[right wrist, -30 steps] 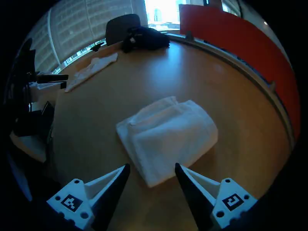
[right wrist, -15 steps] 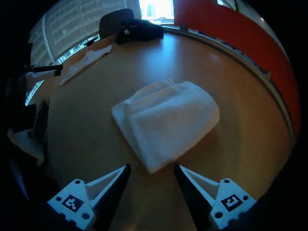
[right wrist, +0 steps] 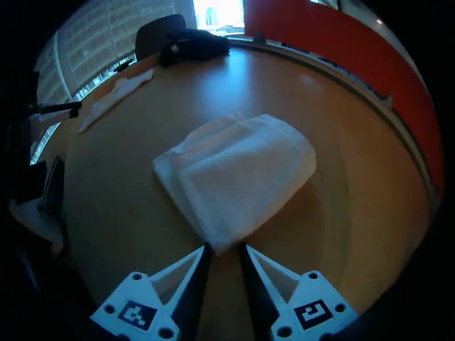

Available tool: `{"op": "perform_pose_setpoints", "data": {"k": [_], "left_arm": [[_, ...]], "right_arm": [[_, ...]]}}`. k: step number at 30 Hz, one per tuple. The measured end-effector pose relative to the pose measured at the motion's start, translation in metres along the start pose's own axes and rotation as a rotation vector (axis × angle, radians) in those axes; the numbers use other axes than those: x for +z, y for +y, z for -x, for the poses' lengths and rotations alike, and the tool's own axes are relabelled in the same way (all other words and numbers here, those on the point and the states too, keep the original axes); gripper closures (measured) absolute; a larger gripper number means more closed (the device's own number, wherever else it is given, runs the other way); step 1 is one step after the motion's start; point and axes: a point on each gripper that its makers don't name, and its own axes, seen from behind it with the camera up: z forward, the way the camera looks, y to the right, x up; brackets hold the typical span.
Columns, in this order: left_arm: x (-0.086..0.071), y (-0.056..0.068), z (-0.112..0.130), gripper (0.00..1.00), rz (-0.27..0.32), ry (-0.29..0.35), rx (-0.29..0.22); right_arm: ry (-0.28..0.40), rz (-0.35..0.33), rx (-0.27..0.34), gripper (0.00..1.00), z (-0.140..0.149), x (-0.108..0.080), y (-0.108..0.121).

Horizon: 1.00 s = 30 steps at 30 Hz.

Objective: Fold towel

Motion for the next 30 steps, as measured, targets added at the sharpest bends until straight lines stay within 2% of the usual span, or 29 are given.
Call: {"op": "perform_pose_setpoints", "data": {"k": [8, 12, 15, 24, 30], "left_arm": [[-0.001, 0.000, 0.002, 0.11, 0.000, -0.001, 0.000], [-0.001, -0.001, 0.002, 0.11, -0.001, -0.002, -0.003], [-0.002, -0.002, 0.003, 0.10, -0.002, -0.002, -0.004], [-0.002, -0.001, 0.002, 0.11, 0.001, 0.000, -0.004], [-0.001, -0.002, -0.001, 0.11, 0.007, 0.010, -0.010]], "right_arm": [[0.001, 0.010, -0.004, 0.77, 0.000, -0.001, 0.002], [0.000, 0.015, -0.011, 0.89, -0.001, -0.001, 0.004], [0.004, 0.011, -0.009, 0.93, -0.002, -0.001, 0.003], [0.032, 0.002, -0.036, 0.95, -0.012, -0.007, 0.003], [0.062, 0.004, -0.053, 0.95, -0.030, -0.020, 0.005]]}}
